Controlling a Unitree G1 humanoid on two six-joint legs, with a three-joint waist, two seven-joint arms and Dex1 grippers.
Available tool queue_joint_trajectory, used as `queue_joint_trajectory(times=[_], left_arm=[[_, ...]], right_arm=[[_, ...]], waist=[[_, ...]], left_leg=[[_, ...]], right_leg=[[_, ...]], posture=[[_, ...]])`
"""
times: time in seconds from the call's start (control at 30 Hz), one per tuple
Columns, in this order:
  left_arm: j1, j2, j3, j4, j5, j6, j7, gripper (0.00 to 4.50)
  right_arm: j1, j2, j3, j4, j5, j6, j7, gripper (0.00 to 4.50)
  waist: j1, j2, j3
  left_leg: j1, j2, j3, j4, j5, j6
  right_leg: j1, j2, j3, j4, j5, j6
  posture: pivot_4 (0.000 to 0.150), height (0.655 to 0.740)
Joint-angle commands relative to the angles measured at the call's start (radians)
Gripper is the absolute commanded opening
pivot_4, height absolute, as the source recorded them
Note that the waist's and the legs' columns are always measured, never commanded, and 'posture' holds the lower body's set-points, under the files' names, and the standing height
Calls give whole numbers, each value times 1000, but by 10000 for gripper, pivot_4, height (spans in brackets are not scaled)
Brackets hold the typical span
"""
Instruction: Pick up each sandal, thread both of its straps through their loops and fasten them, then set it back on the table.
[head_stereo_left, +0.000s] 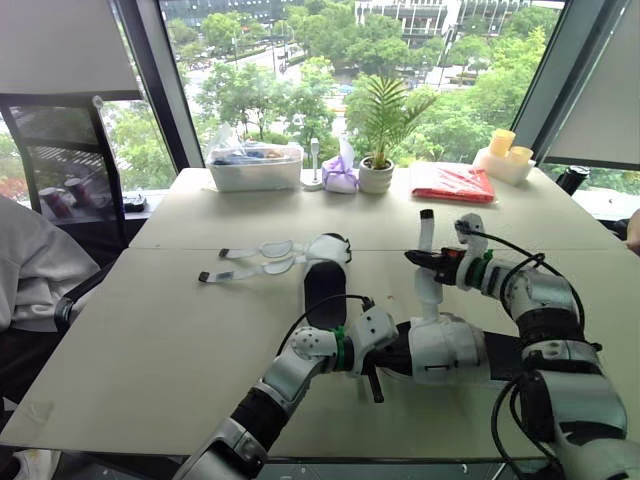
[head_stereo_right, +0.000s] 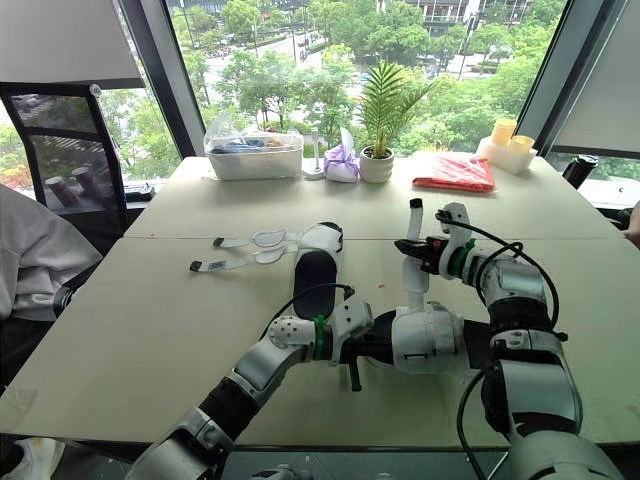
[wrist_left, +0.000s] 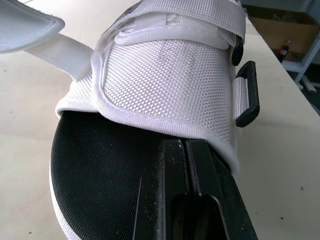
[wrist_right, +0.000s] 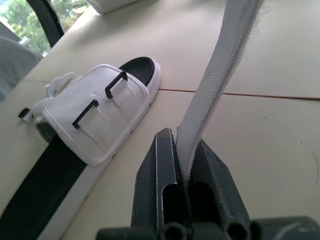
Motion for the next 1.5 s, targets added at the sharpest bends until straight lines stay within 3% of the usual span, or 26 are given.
queue_joint_trajectory(times=[0.03,0.23,0.3,0.43,0.53,0.77,0.97,1.07,1.17,1.37,1.5], left_arm=[[3,15,-1,4,9,14,-5,0],[0,26,2,5,0,20,-25,0],[-3,25,1,10,-1,20,-31,0],[-10,22,0,18,2,18,-42,0],[-13,21,1,23,1,19,-50,0],[-46,14,33,75,-12,15,-58,0],[-45,-8,22,92,-15,-4,-62,0],[-45,-23,16,104,-13,-17,-67,0],[-50,-34,12,122,-11,-32,-76,0],[-77,-57,15,174,-10,-61,-88,0],[-87,-74,17,195,-9,-73,-95,0]], right_arm=[[157,-62,42,-314,-66,-390,101,615],[320,-127,54,-489,-154,-857,122,615],[374,-163,56,-467,-194,-1117,137,615],[454,-229,84,-382,-241,-1433,133,615],[471,-262,92,-338,-310,-1494,84,8605],[559,-352,39,-285,-385,-1512,-34,44229],[783,-414,-161,-298,-412,-1440,-177,44229],[907,-422,-275,-276,-343,-1298,-217,44229],[1027,-441,-355,-390,-87,-951,-119,44229],[1152,-530,-481,-817,496,-95,-41,44229],[1251,-580,-603,-946,747,261,57,44229]], waist=[[0,0,0],[-2,-1,1],[0,-1,1],[2,-2,1],[0,-3,2],[5,-4,2],[27,-5,2],[29,-6,3],[26,-10,4],[12,-6,4],[33,-8,5]], left_leg=[[0,0,0,0,0,0],[4,0,2,1,0,0],[4,0,2,1,0,0],[4,0,3,1,0,0],[4,0,4,1,0,0],[6,1,5,3,1,0],[6,1,5,4,1,0],[7,1,5,4,0,0],[10,1,5,3,0,2],[9,3,8,2,-2,5],[8,4,8,2,-2,5]], right_leg=[[-1,0,0,1,0,0],[0,0,0,3,0,0],[0,0,0,4,0,0],[0,-1,0,4,0,0],[0,-1,0,3,0,0],[2,-2,0,4,-2,-3],[4,-2,0,3,-2,-3],[6,-2,0,0,-3,-4],[12,-2,0,-6,-3,-4],[10,-2,1,-6,-3,-3],[10,-2,-1,-7,-3,-3]], posture=[[1500,7388],[1500,7388],[1500,7388],[1500,7388],[1500,7388],[1500,7388],[1500,7388],[1500,7388],[1500,7388],[1500,7388],[1500,7388]])
